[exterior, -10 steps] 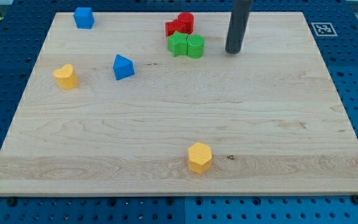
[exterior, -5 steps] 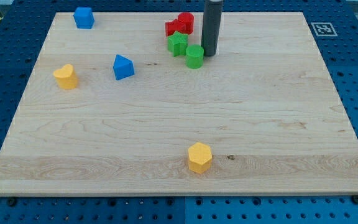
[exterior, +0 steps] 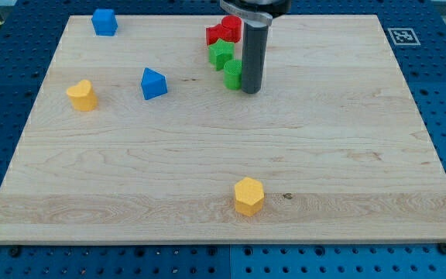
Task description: Arrange the group of blocks in a line
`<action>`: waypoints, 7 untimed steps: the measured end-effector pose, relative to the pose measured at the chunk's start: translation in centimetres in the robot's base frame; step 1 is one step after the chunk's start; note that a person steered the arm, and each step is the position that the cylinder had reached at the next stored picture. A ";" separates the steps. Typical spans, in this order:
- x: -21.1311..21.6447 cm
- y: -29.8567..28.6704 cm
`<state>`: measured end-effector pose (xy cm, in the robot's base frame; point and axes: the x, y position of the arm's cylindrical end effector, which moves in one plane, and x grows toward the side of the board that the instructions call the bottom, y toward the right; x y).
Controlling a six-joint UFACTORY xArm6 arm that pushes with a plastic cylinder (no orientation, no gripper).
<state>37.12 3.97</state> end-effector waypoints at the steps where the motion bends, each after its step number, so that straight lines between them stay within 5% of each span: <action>1: -1.2 -0.1; 5: 0.5 -0.8; 7: -9.1 5.6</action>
<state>27.98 9.58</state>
